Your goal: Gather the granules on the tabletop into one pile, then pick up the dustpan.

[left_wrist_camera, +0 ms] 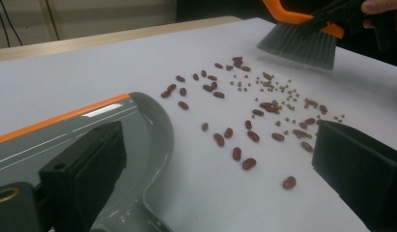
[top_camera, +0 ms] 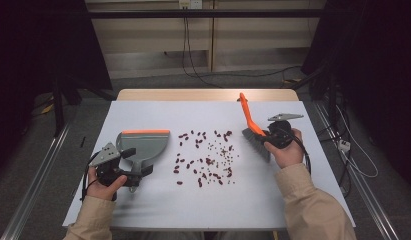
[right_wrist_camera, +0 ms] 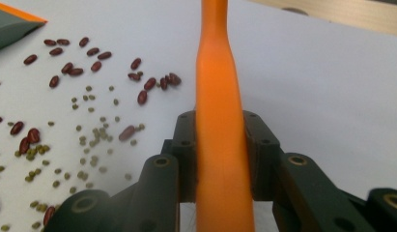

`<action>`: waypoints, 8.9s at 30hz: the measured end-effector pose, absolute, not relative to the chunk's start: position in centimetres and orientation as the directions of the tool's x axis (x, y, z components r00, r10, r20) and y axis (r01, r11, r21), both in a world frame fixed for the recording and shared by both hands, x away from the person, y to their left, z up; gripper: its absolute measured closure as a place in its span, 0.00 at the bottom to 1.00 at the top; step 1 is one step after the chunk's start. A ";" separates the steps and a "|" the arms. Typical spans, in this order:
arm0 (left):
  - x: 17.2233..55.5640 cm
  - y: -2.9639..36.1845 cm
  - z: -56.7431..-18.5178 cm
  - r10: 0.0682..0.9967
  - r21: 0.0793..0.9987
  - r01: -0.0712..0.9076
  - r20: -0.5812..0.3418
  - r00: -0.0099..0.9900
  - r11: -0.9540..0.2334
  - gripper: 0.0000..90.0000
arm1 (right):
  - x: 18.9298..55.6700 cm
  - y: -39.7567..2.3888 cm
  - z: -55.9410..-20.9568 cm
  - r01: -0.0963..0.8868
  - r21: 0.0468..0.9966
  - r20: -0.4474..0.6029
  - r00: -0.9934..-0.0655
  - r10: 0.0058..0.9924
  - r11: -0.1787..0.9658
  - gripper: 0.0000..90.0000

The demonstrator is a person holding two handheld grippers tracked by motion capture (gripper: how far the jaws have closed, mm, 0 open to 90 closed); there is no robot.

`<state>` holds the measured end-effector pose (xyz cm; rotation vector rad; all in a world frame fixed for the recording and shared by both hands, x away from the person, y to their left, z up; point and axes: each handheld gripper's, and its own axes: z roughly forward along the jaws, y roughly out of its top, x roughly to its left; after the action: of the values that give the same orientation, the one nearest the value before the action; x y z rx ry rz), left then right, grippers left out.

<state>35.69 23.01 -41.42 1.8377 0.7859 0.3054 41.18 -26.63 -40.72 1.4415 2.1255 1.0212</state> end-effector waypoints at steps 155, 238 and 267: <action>36.2 23.8 -42.1 0.674 0.890 0.401 -0.160 0.721 -0.218 0.06 | 51.9 -11.1 -42.9 0.153 0.801 -0.204 -0.839 0.505 0.578 0.79; 35.6 24.6 -42.4 0.679 0.883 0.411 -0.158 0.717 -0.228 0.06 | 43.9 -12.9 -40.2 -0.017 0.832 -0.153 -0.968 0.199 0.555 0.79; 35.5 24.4 -42.6 0.679 0.880 0.415 -0.159 0.716 -0.231 0.06 | 42.2 -18.0 -43.1 0.073 0.801 -0.153 -0.935 0.321 0.595 0.79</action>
<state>35.52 24.36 -42.56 1.8639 0.8514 0.3122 42.20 -17.99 -43.09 0.3227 2.5443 1.2588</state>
